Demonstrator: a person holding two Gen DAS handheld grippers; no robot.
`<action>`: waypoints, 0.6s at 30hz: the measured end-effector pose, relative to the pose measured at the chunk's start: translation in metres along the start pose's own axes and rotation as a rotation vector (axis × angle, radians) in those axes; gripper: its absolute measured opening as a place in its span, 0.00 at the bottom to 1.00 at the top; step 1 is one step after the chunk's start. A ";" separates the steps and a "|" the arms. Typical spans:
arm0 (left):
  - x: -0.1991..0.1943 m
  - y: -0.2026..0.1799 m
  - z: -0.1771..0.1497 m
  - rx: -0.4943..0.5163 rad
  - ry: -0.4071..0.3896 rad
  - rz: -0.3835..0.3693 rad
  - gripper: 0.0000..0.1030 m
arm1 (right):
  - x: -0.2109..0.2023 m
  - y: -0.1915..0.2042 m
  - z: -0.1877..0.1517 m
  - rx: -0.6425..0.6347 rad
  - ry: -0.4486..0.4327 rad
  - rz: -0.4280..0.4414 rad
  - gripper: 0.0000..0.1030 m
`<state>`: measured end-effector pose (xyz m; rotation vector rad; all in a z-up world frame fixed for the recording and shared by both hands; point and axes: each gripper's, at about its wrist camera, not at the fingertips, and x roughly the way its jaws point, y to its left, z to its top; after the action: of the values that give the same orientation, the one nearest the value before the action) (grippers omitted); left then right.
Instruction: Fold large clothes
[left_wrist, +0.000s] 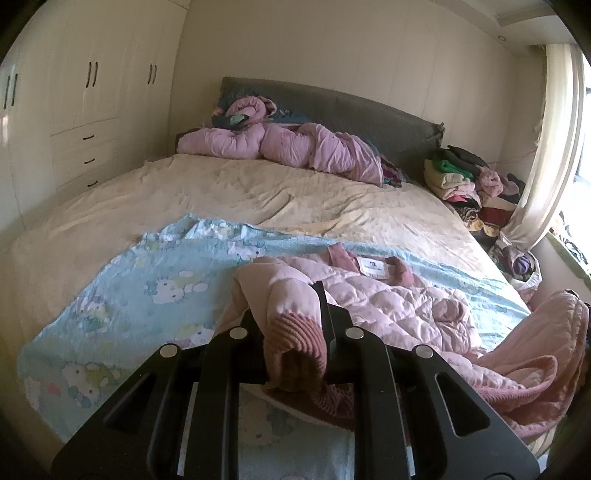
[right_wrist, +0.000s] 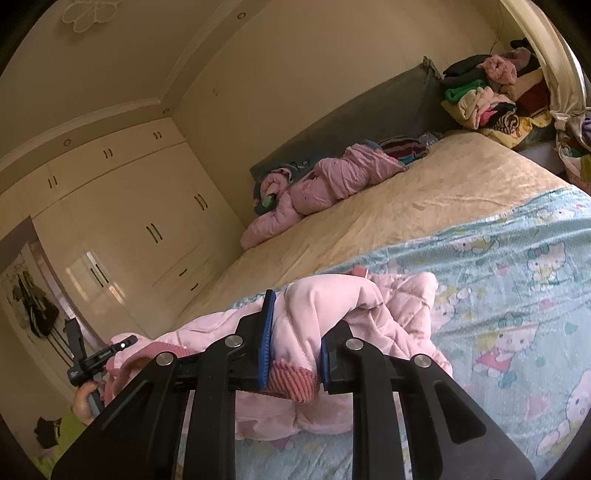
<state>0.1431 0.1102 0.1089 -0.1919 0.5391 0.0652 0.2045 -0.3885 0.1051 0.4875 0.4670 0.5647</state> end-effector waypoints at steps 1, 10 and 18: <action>0.001 0.000 0.002 0.002 -0.001 0.003 0.10 | 0.003 -0.001 0.002 0.002 -0.005 -0.002 0.18; 0.021 -0.003 0.015 0.006 -0.011 0.018 0.10 | 0.025 -0.012 0.019 -0.002 -0.019 -0.038 0.18; 0.042 -0.004 0.024 0.005 -0.008 0.038 0.10 | 0.047 -0.023 0.032 0.002 -0.012 -0.056 0.18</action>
<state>0.1918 0.1113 0.1078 -0.1769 0.5349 0.1015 0.2661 -0.3866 0.1047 0.4781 0.4679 0.5075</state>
